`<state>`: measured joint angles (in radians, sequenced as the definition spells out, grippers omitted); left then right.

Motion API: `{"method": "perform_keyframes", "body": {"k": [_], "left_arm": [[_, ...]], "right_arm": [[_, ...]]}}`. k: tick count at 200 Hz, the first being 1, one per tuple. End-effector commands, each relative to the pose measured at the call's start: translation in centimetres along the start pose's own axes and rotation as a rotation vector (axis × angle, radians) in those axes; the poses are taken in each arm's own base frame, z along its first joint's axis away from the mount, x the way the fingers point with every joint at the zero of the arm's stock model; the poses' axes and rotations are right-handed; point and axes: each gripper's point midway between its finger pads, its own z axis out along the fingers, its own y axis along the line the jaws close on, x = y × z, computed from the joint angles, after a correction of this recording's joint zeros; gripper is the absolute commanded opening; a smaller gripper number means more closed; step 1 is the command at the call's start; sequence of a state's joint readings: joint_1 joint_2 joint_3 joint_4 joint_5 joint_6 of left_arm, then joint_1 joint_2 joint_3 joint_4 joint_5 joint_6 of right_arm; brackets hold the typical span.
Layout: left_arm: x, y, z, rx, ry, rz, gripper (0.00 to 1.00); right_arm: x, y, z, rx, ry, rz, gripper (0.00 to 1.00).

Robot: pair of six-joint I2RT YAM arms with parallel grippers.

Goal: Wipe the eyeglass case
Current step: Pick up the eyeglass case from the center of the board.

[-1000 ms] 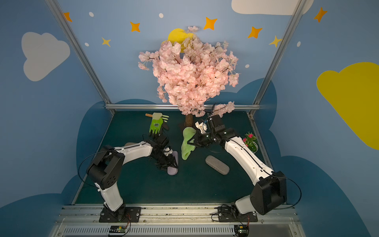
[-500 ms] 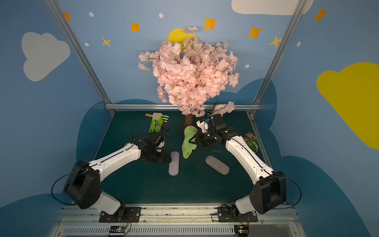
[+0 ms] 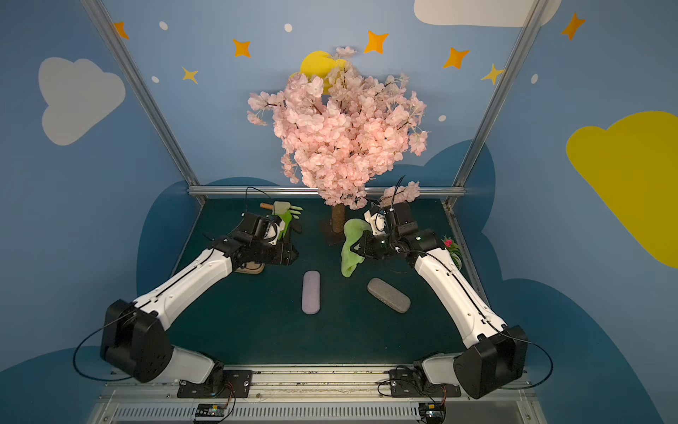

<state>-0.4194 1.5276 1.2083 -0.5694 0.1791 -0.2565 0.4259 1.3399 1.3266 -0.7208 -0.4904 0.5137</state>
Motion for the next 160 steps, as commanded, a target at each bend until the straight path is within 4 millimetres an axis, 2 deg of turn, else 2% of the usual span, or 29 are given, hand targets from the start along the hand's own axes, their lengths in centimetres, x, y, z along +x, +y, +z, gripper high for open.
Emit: {"method": "perform_keyframes", "body": {"k": [1,16,25,42,64,85,103,120,142,160], "left_arm": [[4.8,-2.3,1.2,0.053,0.239,0.149,0.93],[5.2,-1.2,2.4,-0.004,0.343,0.102,0.97],[5.3,-1.4,3.1,-0.009,0.403,0.061,1.00],[5.7,-2.3,5.0,-0.024,0.476,0.022,1.00],[7.8,-2.6,7.9,-0.071,0.565,0.021,1.00],[9.8,-0.9,9.3,-0.171,0.637,0.047,1.00],[9.7,0.4,9.8,-0.232,0.635,0.055,1.00],[8.8,0.6,10.5,-0.241,0.613,0.038,0.98],[8.6,-0.8,12.2,-0.164,0.611,-0.025,0.89],[9.2,-1.5,13.3,-0.119,0.627,-0.074,0.86]], "right_arm": [[0.4,-0.4,-1.0,0.025,-0.021,-0.021,0.00],[0.7,-0.7,-1.2,0.035,-0.027,-0.021,0.00],[0.8,-1.0,-1.2,0.039,-0.033,-0.019,0.00],[1.1,-1.3,-0.9,0.035,-0.028,-0.007,0.00],[1.3,-1.4,-0.7,0.026,-0.023,0.019,0.00],[1.6,-1.5,-0.6,0.023,-0.022,0.024,0.00],[1.8,-1.6,-0.4,0.011,-0.023,0.021,0.00],[2.0,-1.7,0.1,-0.005,-0.011,0.039,0.00],[2.3,-1.8,0.8,-0.015,0.013,0.077,0.00],[2.4,-1.7,1.0,-0.021,0.017,0.085,0.00]]}}
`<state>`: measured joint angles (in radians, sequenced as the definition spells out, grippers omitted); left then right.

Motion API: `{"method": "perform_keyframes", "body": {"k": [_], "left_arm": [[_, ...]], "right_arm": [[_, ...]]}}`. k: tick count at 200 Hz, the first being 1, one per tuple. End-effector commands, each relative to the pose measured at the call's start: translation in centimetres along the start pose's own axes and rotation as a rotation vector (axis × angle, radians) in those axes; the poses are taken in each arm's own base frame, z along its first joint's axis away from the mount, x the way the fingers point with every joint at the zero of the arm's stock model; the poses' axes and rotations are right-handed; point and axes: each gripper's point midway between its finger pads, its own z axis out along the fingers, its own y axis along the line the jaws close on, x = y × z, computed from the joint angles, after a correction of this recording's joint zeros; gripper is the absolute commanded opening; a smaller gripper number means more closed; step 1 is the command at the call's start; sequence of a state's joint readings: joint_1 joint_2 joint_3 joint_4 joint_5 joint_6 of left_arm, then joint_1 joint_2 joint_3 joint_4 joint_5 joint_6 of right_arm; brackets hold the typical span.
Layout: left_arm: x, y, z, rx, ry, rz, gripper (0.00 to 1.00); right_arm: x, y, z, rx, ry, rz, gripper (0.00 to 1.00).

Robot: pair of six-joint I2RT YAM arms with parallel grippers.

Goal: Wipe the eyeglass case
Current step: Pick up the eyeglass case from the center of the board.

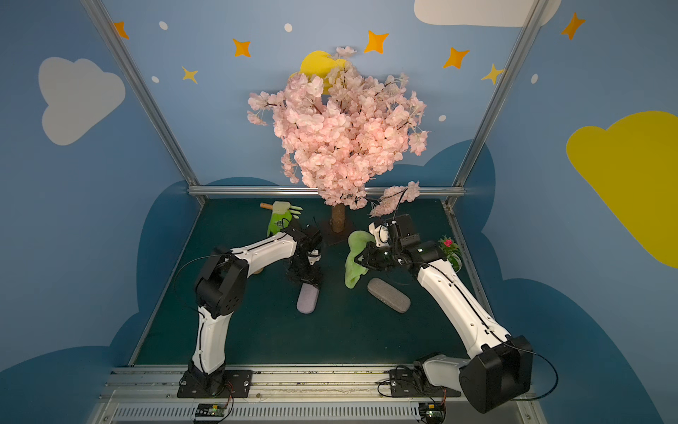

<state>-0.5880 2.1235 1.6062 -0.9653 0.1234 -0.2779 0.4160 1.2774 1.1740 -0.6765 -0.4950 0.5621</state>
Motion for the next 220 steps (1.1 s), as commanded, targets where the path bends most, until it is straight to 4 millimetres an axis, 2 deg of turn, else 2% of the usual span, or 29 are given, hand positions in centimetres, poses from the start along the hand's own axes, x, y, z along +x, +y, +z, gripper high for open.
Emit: {"method": "perform_keyframes", "body": {"k": [1,47,100,129,142,156,159,183,201,220], "left_arm": [[-0.1,-1.0,1.6,0.068,0.041,-0.061,0.86],[-1.8,-0.4,1.9,0.074,0.049,-0.081,0.88],[0.3,-0.3,2.0,0.077,0.087,-0.085,0.60],[-0.5,0.1,1.5,0.109,0.050,-0.131,0.40],[-1.6,0.4,0.1,0.185,0.011,-0.207,0.35],[-3.2,0.1,-2.8,0.357,-0.074,-0.327,0.30],[-2.9,0.2,-3.2,0.392,-0.074,-0.365,0.28],[-4.5,0.6,-8.5,0.727,-0.219,-0.645,0.09],[-4.4,1.7,-9.8,0.876,-0.278,-0.858,0.06],[-4.0,2.1,-10.6,0.974,-0.307,-0.994,0.03]], "right_arm": [[-0.3,0.8,0.1,-0.043,-0.011,0.005,0.00],[-0.1,0.9,0.5,-0.050,0.001,0.005,0.00],[-0.2,0.8,0.5,-0.043,-0.005,0.001,0.00],[-0.4,1.0,0.8,-0.046,0.001,0.009,0.00],[-0.3,1.2,0.8,-0.034,-0.005,-0.003,0.00],[-0.1,1.5,0.3,0.015,-0.018,-0.053,0.00],[-0.1,1.4,0.2,0.032,-0.024,-0.063,0.00],[0.7,2.3,0.2,0.108,-0.050,-0.186,0.00],[1.8,3.7,1.4,0.120,-0.052,-0.272,0.00],[3.1,6.4,3.1,0.100,-0.050,-0.395,0.00]]}}
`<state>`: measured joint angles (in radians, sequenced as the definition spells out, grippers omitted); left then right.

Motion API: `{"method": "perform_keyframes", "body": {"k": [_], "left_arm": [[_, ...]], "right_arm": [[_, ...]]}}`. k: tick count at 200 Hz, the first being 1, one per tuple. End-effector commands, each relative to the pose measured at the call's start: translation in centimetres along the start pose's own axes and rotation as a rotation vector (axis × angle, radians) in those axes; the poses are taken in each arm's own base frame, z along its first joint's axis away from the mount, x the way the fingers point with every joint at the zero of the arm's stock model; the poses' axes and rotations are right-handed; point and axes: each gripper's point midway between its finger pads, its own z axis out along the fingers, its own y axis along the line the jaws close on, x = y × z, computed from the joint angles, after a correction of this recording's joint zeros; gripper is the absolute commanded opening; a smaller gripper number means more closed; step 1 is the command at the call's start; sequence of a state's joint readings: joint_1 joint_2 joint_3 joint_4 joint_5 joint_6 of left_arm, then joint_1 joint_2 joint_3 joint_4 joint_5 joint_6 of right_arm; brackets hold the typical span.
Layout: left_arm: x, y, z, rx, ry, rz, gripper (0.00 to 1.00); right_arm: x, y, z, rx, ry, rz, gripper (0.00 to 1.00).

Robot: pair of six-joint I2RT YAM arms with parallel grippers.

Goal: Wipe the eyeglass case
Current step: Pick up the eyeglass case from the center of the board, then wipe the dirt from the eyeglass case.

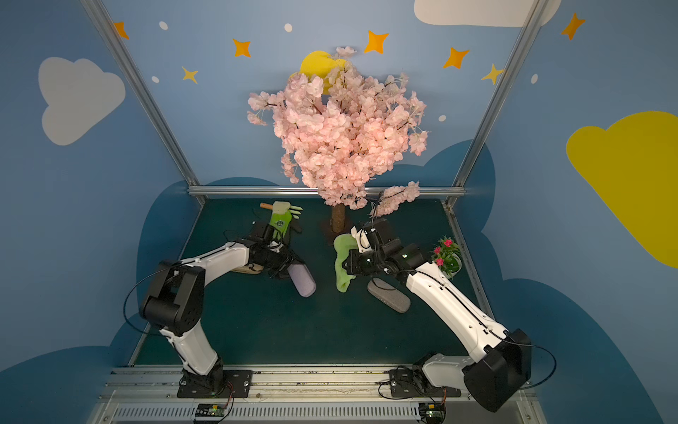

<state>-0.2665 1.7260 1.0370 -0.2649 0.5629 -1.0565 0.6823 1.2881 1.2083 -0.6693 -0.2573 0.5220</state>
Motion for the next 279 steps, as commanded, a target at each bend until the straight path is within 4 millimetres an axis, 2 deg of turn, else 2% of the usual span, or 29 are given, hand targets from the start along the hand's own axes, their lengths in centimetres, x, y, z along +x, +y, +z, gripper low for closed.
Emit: {"method": "perform_keyframes", "body": {"k": [1,30,41,53,62,72,90,106,129,138,146,155,178,188,200,214,226,238,260,279], "left_arm": [[0.6,-5.0,-0.9,0.281,0.020,-0.224,0.03],[1.0,-5.8,-2.3,0.334,-0.008,-0.288,0.03],[1.2,-5.9,-2.9,0.344,-0.017,-0.304,0.03],[1.6,-6.2,-3.7,0.356,-0.018,-0.317,0.03],[2.0,-6.6,-4.3,0.368,-0.013,-0.320,0.03],[2.5,-6.9,-5.1,0.379,-0.006,-0.319,0.03],[3.3,-6.9,-6.1,0.397,0.022,-0.328,0.03],[3.8,-6.4,-6.8,0.406,0.034,-0.333,0.03],[4.0,-5.2,-7.6,0.404,0.032,-0.343,0.03],[3.9,-5.0,-7.8,0.409,0.030,-0.343,0.03],[4.0,-4.8,-7.9,0.406,0.034,-0.341,0.03],[4.2,-4.7,-7.8,0.410,0.042,-0.334,0.03],[4.4,-5.1,-7.8,0.428,0.057,-0.324,0.03],[4.5,-5.6,-7.8,0.445,0.065,-0.314,0.03],[4.5,-6.3,-7.9,0.471,0.075,-0.305,0.03],[4.7,-7.4,-8.1,0.503,0.083,-0.290,0.03],[4.8,-8.2,-8.3,0.540,0.087,-0.280,0.03],[4.7,-8.8,-8.7,0.578,0.086,-0.284,0.03],[4.0,-9.6,-9.4,0.632,0.061,-0.282,0.03],[3.1,-10.4,-9.9,0.695,0.041,-0.261,0.03]], "right_arm": [[-0.7,2.7,0.5,0.028,-0.068,-0.163,0.00],[-0.3,7.7,3.2,0.053,-0.022,-0.317,0.00],[0.3,9.7,4.8,0.058,0.027,-0.371,0.00],[0.9,10.6,6.4,0.096,0.076,-0.420,0.00],[1.2,10.1,7.4,0.150,0.125,-0.436,0.00],[1.3,7.9,7.9,0.267,0.180,-0.394,0.00],[1.5,4.5,8.1,0.361,0.247,-0.392,0.00],[1.0,2.0,6.6,0.394,0.213,-0.364,0.00],[-0.3,-1.9,3.1,0.455,0.131,-0.267,0.00],[-0.7,-2.9,2.1,0.443,0.115,-0.235,0.00],[-0.9,-2.7,1.5,0.399,0.097,-0.196,0.00],[-1.1,-1.3,0.9,0.311,0.075,-0.185,0.00],[-2.7,5.3,-0.7,-0.011,-0.040,-0.216,0.00],[-3.5,7.3,-1.1,-0.110,-0.084,-0.160,0.00],[-3.9,9.4,-0.1,-0.234,-0.084,-0.075,0.00],[-3.8,10.4,2.1,-0.307,-0.068,0.018,0.00],[-3.5,10.1,3.7,-0.325,-0.025,0.122,0.00],[-2.9,9.5,4.4,-0.349,0.028,0.186,0.00],[-1.2,7.7,4.7,-0.396,0.065,0.294,0.00],[1.0,5.4,4.6,-0.401,0.102,0.379,0.00]]}}
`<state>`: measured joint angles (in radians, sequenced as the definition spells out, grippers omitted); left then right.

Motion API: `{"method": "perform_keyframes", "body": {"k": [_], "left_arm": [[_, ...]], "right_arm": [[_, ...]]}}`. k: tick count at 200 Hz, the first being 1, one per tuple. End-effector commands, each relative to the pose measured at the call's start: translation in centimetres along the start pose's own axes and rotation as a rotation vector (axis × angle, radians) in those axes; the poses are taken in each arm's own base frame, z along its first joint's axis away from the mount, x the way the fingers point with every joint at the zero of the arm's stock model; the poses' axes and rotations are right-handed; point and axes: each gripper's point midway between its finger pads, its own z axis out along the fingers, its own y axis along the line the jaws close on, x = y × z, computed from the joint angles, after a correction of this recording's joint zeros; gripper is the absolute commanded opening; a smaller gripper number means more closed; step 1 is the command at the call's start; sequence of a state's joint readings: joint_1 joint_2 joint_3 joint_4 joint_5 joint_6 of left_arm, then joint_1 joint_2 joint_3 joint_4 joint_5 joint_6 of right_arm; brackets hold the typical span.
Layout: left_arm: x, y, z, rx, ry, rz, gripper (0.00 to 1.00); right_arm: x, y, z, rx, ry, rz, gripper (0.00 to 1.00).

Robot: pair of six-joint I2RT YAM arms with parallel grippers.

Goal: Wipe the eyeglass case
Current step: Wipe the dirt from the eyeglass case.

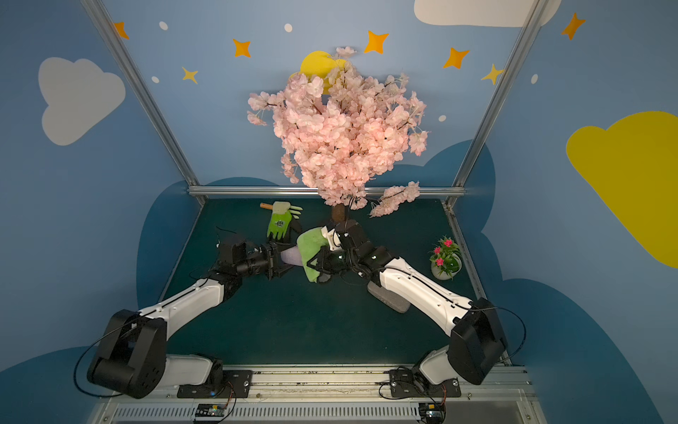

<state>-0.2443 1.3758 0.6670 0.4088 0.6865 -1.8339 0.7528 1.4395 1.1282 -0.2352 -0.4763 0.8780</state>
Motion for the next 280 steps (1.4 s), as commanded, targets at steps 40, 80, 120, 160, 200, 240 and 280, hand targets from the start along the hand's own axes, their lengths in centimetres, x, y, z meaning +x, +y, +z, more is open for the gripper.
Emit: {"method": "perform_keyframes", "body": {"k": [40,80,120,160,200,240,280], "left_arm": [[1.9,-7.4,0.5,0.265,0.141,0.252,0.03],[3.0,-7.4,0.9,0.240,0.178,0.405,0.03],[3.8,-6.5,1.3,0.228,0.233,0.490,0.03],[2.5,-3.1,1.4,0.001,0.168,0.771,0.03],[2.5,-2.9,0.8,-0.041,0.096,1.051,0.03],[4.3,-4.5,1.0,0.022,0.068,1.260,0.03],[5.5,-6.5,0.3,0.149,0.025,1.331,0.03]], "right_arm": [[-0.2,-4.3,-5.5,-0.003,-0.041,0.170,0.00],[-4.5,-2.0,-7.1,-0.131,-0.143,0.198,0.00],[-7.1,1.8,-5.6,-0.368,-0.096,0.273,0.00],[-6.7,9.3,-10.3,-0.573,-0.036,0.133,0.00],[-6.1,5.8,-11.1,-0.435,-0.088,0.113,0.00],[-3.6,5.5,-5.7,-0.348,-0.010,0.163,0.00],[0.0,-0.9,-2.4,-0.229,0.104,0.275,0.00]]}}
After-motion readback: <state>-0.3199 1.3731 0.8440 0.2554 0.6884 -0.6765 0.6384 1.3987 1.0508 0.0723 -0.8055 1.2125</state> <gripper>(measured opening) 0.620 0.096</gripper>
